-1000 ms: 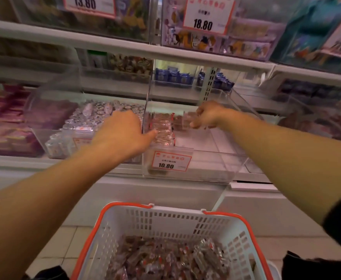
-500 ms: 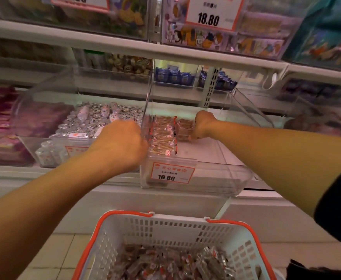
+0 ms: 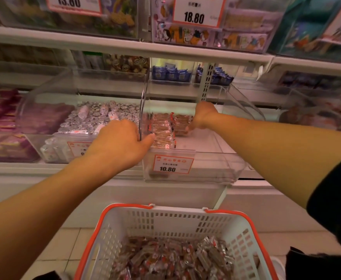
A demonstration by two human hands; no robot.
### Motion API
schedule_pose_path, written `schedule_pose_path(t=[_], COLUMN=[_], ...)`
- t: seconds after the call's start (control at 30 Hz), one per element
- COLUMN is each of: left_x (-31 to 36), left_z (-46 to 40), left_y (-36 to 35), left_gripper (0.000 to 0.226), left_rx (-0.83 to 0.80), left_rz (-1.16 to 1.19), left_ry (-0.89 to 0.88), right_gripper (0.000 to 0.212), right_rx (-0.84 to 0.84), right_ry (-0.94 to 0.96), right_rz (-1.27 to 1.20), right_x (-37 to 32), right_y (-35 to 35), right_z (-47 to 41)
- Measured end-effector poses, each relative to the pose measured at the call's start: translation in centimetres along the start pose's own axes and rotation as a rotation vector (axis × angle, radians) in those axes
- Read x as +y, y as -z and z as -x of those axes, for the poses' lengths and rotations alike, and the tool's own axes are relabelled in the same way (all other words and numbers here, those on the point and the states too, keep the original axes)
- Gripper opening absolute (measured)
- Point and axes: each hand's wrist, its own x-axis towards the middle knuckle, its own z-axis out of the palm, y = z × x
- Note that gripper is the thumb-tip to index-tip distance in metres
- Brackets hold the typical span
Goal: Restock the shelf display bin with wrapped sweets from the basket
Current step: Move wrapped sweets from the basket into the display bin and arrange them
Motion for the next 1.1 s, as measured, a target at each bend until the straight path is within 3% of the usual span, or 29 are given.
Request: schedule_pose_path(t=[0.1,0.17,0.23,0.27,0.3,0.37,0.47,0.53,0.6,0.7,0.73,0.83,0.87,0.93,1.0,1.1], left_x=[0.4,0.5,0.6,0.7,0.8,1.1,0.2,-1.8,-3.5,-4.8,-5.1,-5.1,-5.1,-5.3,-5.5,-5.4], left_z=[0.9,2.0,3.4,4.2,5.0,6.8,10.3,13.6,17.5,22.0,23.3,25.8,26.3,26.6,26.3,26.1], left_y=[1.3,2.0,1.5,0.6,-0.7,-4.5,-11.6,-16.5,-20.4,-24.0,-25.3,-27.9,-28.6,-29.3,-29.5,-29.6], left_gripper=[0.038,0.035,0.034,0.033,0.032,0.028,0.018,0.033,0.048,0.049,0.050,0.055,0.055,0.054,0.051,0.036], left_rx=[0.218,0.295,0.181,0.092,-0.004,-0.232,-0.714,-0.958,-1.137,-1.311,-1.351,-1.431,-1.452,-1.467,-1.425,-1.335], left_rz=[0.016,0.112,0.159,0.165,0.145,0.010,-0.252,-0.304,-0.287,-0.316,-0.302,-0.257,-0.240,-0.234,-0.232,-0.188], left_ry=[-0.129,-0.352,-0.577,-0.646,-0.673,-0.611,-0.369,-0.168,-0.015,0.125,0.148,0.163,0.161,0.163,0.149,0.128], right_gripper=[0.050,0.024,0.008,0.012,0.018,0.026,0.024,0.064,0.080,0.070,0.076,0.135,0.146,0.149,0.130,0.063], right_rx=[0.204,0.563,0.971,1.072,1.067,0.843,-0.065,-0.540,-0.764,-0.824,-0.851,-1.018,-1.064,-1.134,-1.115,-0.930], right_ry=[0.156,0.304,0.483,0.537,0.528,0.383,0.207,0.177,-0.002,-0.142,-0.148,-0.337,-0.387,-0.392,-0.292,-0.171], right_rz=[0.006,-0.129,-0.360,-0.477,-0.569,-0.573,-0.419,-0.313,-0.115,0.062,0.054,-0.118,-0.143,-0.101,-0.053,-0.075], right_x=[-0.4,0.1,1.2,1.8,2.3,3.2,5.3,7.8,10.5,12.4,12.5,11.3,10.8,9.9,9.7,10.6], right_y=[2.1,2.0,-0.5,-2.8,-5.7,-12.5,-22.4,-27.5,-31.4,-34.3,-34.7,-35.4,-35.9,-36.9,-37.3,-37.8], right_z=[3.7,8.1,13.6,16.2,18.4,21.3,23.8,25.8,28.3,30.8,30.8,30.1,30.1,30.2,30.5,30.4])
